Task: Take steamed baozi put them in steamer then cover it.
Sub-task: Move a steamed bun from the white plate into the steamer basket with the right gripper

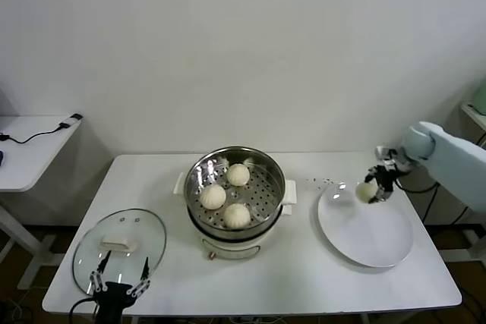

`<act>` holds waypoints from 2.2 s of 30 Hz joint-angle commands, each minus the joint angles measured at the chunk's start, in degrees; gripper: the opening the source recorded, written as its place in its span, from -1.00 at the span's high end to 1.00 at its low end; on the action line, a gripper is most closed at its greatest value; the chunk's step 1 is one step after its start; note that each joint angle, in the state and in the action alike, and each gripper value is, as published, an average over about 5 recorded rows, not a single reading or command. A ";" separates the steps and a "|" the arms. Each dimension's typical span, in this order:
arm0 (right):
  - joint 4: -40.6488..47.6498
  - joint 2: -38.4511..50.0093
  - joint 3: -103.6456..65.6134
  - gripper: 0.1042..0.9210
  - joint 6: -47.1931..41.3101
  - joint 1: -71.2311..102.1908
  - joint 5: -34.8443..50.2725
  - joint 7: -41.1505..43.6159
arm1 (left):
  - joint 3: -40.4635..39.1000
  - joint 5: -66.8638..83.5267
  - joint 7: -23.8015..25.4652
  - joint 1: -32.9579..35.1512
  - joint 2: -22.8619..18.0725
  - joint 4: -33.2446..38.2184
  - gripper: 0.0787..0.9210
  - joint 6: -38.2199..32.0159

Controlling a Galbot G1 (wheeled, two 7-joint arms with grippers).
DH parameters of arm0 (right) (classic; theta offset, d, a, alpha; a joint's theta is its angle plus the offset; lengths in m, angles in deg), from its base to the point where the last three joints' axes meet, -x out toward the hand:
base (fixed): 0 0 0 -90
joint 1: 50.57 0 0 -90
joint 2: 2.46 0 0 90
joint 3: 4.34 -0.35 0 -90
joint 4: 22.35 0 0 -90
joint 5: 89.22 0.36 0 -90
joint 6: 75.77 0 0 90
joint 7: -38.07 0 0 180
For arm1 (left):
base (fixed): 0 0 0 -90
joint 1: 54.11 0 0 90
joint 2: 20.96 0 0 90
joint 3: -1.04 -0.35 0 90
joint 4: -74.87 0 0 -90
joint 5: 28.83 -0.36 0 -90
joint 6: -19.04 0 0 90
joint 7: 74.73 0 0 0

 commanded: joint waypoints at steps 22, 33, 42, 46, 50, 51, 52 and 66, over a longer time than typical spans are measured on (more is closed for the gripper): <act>-13.08 -34.98 42.07 -0.39 -9.49 -34.19 51.33 -10.12 | -3.61 0.69 0.17 -1.02 1.06 0.18 -0.77 -1.24; -12.73 -36.07 42.88 -0.39 -10.19 -27.83 46.64 -11.92 | -3.32 1.42 0.19 -2.34 1.09 -0.43 -0.77 -0.70; -12.95 -35.12 42.80 -0.39 -10.58 -24.33 44.03 -12.78 | -3.11 1.82 0.19 -2.69 1.18 -1.34 -0.77 -0.68; -12.86 -34.98 42.66 -0.39 -10.58 -23.74 43.38 -12.99 | -2.97 2.04 0.19 -2.89 1.34 -1.68 -0.77 -0.73; -12.75 -35.02 42.18 -0.41 -10.79 -23.65 43.33 -13.09 | -2.89 2.14 0.19 -2.97 1.48 -1.85 -0.77 -0.73; -12.76 -34.99 41.92 -0.44 -10.92 -23.69 43.37 -13.05 | -2.89 2.14 0.18 -2.97 1.50 -1.85 -0.77 -0.72; -12.78 -34.94 41.68 -0.47 -11.05 -23.76 43.42 -12.99 | -2.89 2.14 0.18 -2.97 1.52 -1.83 -0.77 -0.71; -14.08 -27.69 37.22 -0.76 -8.25 -29.91 44.75 -10.13 | -2.83 1.79 0.12 -2.68 1.62 -1.14 -0.77 -0.54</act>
